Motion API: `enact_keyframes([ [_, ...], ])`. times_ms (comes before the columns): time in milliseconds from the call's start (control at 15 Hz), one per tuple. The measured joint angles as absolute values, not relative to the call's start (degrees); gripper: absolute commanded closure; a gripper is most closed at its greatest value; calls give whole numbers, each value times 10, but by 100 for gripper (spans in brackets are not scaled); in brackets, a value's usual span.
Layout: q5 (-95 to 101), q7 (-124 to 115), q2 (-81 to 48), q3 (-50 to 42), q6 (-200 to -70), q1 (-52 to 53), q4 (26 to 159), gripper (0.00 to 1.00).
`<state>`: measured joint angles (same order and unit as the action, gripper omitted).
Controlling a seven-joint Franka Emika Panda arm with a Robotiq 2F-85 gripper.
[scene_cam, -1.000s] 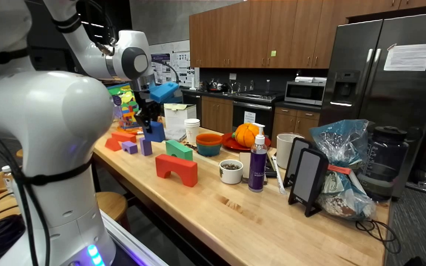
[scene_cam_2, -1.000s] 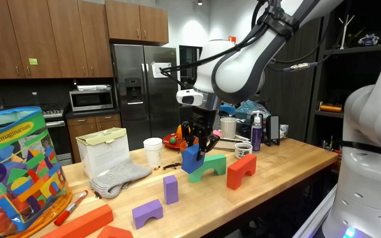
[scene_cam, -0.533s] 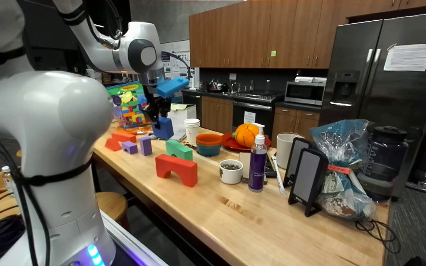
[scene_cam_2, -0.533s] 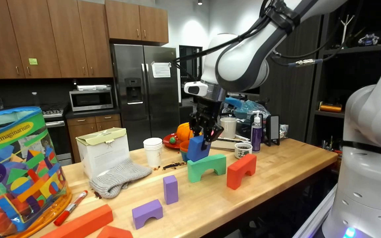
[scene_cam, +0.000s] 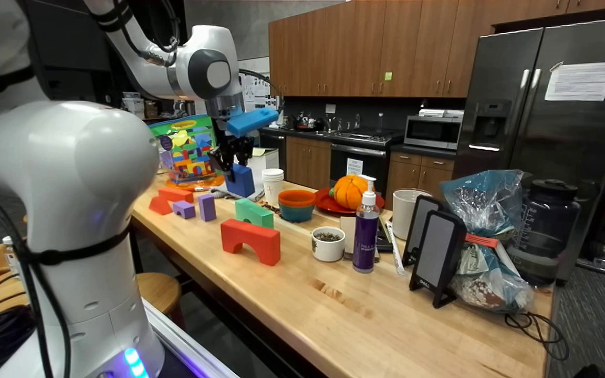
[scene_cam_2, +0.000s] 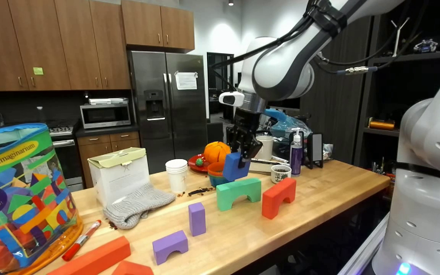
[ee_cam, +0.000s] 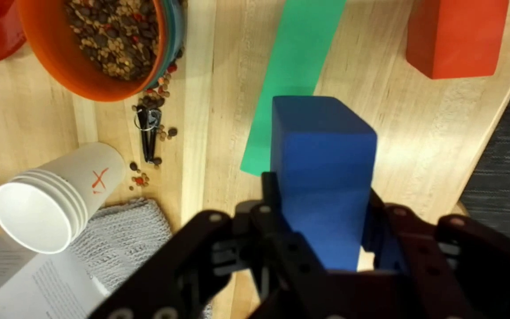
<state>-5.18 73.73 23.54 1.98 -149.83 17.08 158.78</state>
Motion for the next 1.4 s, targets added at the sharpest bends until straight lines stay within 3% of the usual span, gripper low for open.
enact_keyframes([
  [1400, -57, 721, 178, -19, -1496, 149, 1556, 84],
])
